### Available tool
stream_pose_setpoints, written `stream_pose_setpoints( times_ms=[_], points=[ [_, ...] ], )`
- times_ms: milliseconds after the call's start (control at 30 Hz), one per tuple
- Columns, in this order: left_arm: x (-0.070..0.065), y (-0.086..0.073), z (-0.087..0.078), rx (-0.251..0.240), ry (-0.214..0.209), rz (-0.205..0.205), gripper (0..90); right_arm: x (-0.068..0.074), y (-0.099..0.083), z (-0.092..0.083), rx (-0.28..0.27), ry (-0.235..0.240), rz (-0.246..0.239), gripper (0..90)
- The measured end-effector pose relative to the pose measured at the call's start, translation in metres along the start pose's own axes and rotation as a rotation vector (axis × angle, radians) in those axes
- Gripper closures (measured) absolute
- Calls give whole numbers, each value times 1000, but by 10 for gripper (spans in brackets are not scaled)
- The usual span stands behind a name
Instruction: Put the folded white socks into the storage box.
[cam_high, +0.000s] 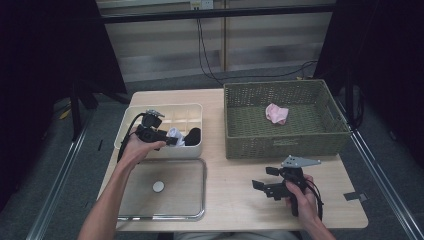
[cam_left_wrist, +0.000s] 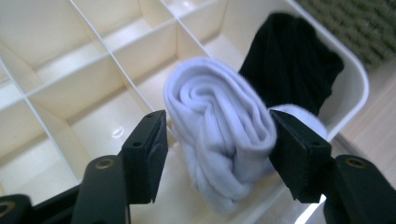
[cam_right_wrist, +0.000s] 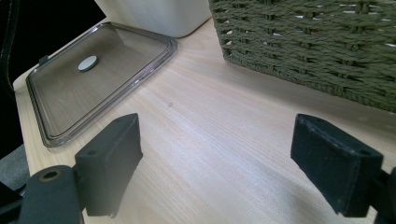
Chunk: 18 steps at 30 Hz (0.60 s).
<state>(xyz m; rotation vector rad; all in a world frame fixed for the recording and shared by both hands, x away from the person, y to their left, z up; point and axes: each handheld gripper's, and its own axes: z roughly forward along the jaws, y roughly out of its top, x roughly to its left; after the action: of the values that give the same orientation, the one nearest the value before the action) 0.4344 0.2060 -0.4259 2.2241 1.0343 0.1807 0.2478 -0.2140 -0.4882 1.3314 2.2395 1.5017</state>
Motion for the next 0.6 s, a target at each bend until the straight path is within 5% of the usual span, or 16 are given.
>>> stream_pose_setpoints(
  times_ms=[133, 233, 333, 400, 600],
  points=[
    [-2, 3, 9, -24, 24, -1, 384, 0, 0, 0, 1, 3, -2, 158],
    [-5, 2, 14, -22, 11, 13, 531, 0, 0, 0, -2, 2, -4, 158],
    [-6, 2, 11, 1, 4, 14, 654, 0, -1, -2, -2, 3, -4, 158],
    [-6, 2, 12, 53, -27, 40, 670, 0, 0, -1, -2, -1, 3, 158],
    [-8, 3, 19, 83, -37, 28, 700, 1, -1, -1, -1, 3, -6, 158]
  ],
)
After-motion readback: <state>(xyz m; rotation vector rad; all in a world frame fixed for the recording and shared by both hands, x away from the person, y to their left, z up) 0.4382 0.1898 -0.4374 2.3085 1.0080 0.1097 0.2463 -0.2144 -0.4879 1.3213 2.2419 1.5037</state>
